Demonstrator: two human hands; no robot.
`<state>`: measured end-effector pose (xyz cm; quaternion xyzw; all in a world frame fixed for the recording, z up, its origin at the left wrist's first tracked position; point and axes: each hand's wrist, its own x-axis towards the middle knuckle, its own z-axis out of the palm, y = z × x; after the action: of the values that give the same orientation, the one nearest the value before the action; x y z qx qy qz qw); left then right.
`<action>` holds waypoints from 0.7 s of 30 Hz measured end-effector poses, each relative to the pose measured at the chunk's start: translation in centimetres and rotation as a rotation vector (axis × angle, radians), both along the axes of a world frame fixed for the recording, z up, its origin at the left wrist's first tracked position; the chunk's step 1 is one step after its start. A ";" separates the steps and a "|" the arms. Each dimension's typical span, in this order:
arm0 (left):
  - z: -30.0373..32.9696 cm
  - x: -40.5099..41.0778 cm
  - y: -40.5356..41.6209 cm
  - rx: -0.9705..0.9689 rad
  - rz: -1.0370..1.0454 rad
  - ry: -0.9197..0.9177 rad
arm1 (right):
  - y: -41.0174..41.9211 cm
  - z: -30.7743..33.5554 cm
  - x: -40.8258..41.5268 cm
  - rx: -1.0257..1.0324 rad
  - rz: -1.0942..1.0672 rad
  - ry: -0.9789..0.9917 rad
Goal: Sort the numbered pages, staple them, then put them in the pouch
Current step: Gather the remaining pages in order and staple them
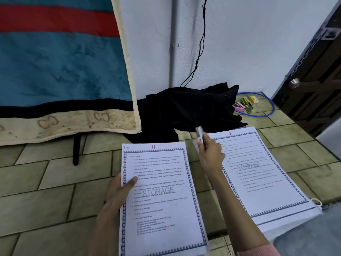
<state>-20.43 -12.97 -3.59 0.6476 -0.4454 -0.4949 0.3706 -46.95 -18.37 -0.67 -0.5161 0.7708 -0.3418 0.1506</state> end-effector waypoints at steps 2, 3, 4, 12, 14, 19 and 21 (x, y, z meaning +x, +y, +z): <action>0.1 0.3 -0.3 -0.012 0.017 -0.065 | -0.2 -1.2 0.3 0.171 0.069 0.288; 0.3 0.5 -0.5 -0.027 0.025 -0.101 | -0.2 -1.7 0.6 0.215 0.099 0.338; 0.5 0.7 -0.9 -0.046 0.036 -0.139 | -0.2 -2.0 0.9 0.244 0.120 0.377; 0.6 0.5 -3.1 -0.030 0.030 -0.363 | -0.8 -2.5 1.7 0.285 0.144 0.457; 0.6 0.3 -2.9 0.003 0.040 -0.398 | -0.6 -2.0 1.5 0.249 0.150 0.363; 2.4 -1.8 -3.3 -0.123 0.123 -0.681 | 1.4 -0.8 -5.0 0.145 0.027 0.240; 4.6 -5.6 -3.6 -0.277 0.013 -0.615 | 2.7 -0.8 -9.0 0.223 -0.018 0.291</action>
<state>-26.03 -16.55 1.03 0.7129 -0.5951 -0.2087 0.3067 -55.97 -15.70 -1.51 -0.5333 0.8221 -0.1774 0.0906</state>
